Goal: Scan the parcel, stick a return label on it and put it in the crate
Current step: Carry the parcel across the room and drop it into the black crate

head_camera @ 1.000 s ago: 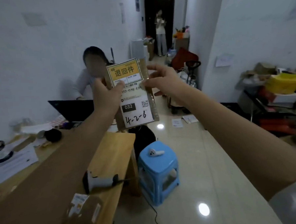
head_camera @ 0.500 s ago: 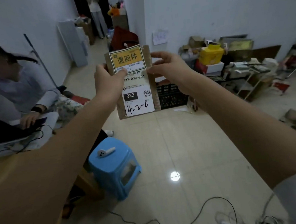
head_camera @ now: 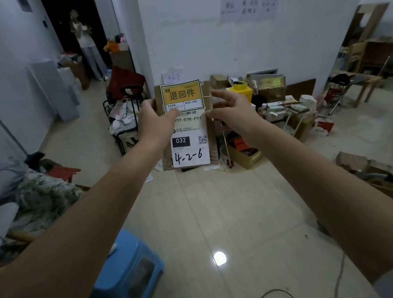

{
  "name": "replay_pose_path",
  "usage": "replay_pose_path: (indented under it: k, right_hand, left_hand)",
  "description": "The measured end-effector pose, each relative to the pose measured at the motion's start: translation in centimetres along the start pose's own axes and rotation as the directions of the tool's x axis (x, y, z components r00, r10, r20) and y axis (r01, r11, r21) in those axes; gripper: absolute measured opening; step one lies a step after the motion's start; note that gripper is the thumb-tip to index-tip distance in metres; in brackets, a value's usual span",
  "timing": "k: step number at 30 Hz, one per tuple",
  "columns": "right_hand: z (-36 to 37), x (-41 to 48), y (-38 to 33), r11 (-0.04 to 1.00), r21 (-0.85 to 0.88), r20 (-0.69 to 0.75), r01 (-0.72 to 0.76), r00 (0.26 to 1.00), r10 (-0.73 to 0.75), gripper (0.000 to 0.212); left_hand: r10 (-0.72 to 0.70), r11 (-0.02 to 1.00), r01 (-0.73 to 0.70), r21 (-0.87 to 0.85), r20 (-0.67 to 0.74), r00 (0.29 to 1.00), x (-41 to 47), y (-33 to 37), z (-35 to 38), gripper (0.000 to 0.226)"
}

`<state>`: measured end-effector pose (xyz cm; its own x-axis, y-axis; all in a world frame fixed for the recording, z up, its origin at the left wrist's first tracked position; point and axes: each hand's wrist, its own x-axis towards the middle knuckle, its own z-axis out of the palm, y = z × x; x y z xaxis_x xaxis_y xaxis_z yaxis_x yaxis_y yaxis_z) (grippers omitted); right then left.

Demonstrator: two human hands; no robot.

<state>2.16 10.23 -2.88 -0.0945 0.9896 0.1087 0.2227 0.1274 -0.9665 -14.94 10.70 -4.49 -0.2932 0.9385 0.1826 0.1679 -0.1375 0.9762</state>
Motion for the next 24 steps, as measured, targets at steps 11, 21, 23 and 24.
replay_pose_path:
  k: [11,21,23,24]
  right_hand:
    - [-3.1,12.6,2.6,1.000,0.008,-0.121,-0.017,0.992,0.018,0.051]
    - [-2.4,29.1,5.3,0.998,0.059,-0.262,-0.038,0.964,0.052,0.061]
    - [-2.3,31.3,6.1,0.994,0.079,-0.290,-0.072,0.953,0.092,0.057]
    - [-2.2,32.3,6.4,0.992,0.085,-0.285,-0.097,0.951,0.117,0.053]
  left_hand:
    - [0.030,0.999,-0.026,-0.040,0.098,0.995,12.0,-2.8,7.2,0.029]
    - [0.002,0.990,0.018,-0.141,0.141,0.990,28.1,-6.2,10.3,0.026]
    - [-0.014,0.986,0.036,-0.164,0.137,0.990,30.4,-7.0,11.8,0.029]
    - [-0.025,0.986,0.048,-0.158,0.139,0.990,31.2,-7.4,12.6,0.031]
